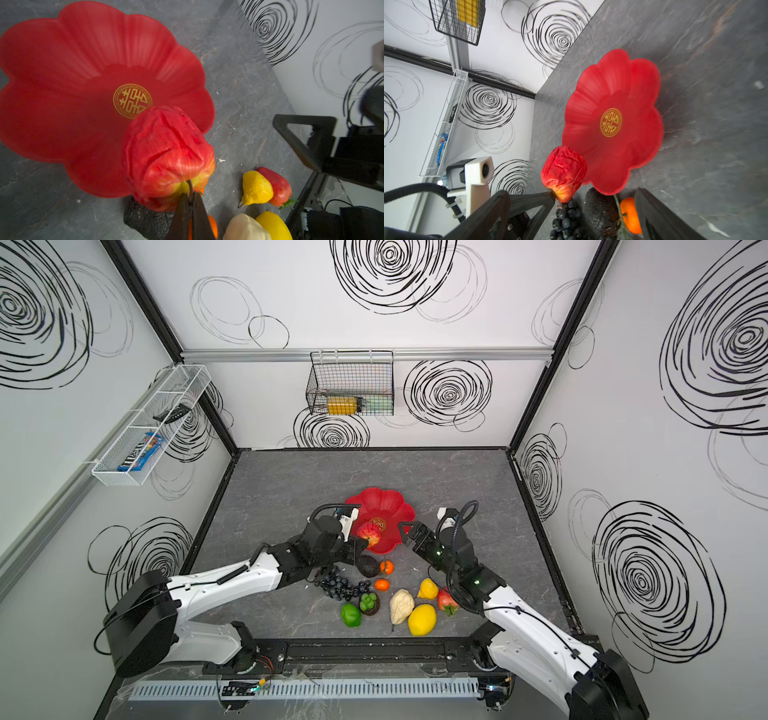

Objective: Place and organize the fake fruits in the fruit bowl
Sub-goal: 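Carry the red apple with the left gripper over the bowl center and lower it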

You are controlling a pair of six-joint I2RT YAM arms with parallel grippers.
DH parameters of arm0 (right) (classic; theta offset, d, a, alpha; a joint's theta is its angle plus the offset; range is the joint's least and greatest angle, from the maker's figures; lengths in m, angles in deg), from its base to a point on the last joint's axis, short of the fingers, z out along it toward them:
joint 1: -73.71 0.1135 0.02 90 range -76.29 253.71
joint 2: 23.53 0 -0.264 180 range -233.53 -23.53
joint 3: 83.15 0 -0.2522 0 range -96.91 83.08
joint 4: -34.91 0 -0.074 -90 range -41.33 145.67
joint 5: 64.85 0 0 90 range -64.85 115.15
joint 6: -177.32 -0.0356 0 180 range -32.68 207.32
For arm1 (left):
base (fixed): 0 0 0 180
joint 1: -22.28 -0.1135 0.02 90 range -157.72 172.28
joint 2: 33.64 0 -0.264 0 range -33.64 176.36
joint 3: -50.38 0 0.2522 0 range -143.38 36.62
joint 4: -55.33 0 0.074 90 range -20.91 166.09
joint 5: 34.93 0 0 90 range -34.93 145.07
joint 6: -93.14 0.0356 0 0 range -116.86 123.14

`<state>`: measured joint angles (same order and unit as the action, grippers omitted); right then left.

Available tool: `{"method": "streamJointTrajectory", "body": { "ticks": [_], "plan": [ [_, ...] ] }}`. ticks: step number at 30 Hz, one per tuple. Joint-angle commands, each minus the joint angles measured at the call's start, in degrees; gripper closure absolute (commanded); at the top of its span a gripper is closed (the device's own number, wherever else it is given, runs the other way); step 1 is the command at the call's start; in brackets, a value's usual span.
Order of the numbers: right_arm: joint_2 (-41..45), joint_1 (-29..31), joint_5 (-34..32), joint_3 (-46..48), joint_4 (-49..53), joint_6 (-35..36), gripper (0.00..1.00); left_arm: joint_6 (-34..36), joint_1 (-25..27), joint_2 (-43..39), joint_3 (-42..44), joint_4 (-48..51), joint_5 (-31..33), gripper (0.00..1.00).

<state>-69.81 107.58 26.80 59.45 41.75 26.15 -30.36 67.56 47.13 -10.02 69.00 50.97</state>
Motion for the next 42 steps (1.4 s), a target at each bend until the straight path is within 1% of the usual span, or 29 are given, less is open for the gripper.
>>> {"method": "streamJointTrajectory", "body": {
  "ticks": [1,6,11,14,19,28,37,42],
  "plan": [
    [4.59,-0.66,-2.48,1.50,6.61,5.50,0.02,2.09,-1.51,3.85,-6.98,7.23,-2.39,1.00],
    [11.01,-0.78,-4.21,3.49,13.69,8.29,0.02,3.04,-4.28,9.25,-13.83,13.17,-5.28,1.00],
    [13.40,-0.91,-4.09,5.92,15.71,8.70,0.02,1.12,-7.27,13.39,-17.82,14.10,-9.79,1.00],
    [13.50,-0.91,-3.29,7.04,15.03,8.18,0.02,1.23,-8.07,16.85,-21.82,16.51,-11.46,1.00],
    [13.16,-0.91,-2.53,7.46,14.10,8.12,0.02,1.90,-9.18,21.33,-27.35,20.01,-12.13,1.00],
    [12.49,-1.02,-2.44,8.23,13.47,7.56,0.02,3.20,-11.13,27.38,-32.56,24.62,-15.22,1.00],
    [11.39,-1.00,-2.10,8.39,12.45,7.11,0.03,5.16,-12.77,30.39,-37.04,30.42,-16.03,1.00],
    [10.50,-1.00,-1.66,8.51,11.79,6.86,0.03,5.40,-13.11,32.36,-39.24,31.60,-16.89,1.00]
  ]
}}
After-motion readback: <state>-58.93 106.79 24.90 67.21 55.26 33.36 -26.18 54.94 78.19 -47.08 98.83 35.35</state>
